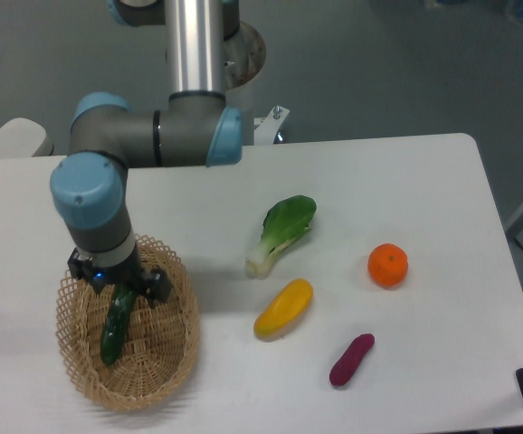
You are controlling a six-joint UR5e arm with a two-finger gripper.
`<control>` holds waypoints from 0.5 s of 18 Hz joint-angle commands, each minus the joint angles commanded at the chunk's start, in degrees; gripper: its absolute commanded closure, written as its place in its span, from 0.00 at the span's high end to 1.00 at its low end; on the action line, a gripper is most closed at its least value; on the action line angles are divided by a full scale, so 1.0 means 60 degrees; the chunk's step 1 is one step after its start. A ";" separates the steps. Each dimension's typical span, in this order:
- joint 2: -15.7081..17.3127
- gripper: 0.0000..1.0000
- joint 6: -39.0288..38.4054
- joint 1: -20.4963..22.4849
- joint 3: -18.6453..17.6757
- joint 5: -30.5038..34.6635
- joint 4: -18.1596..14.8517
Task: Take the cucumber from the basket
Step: 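Lower the gripper onto the cucumber and close on it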
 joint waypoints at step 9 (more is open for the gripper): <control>-0.0323 1.00 0.0015 -0.0147 -0.0864 0.0190 0.1143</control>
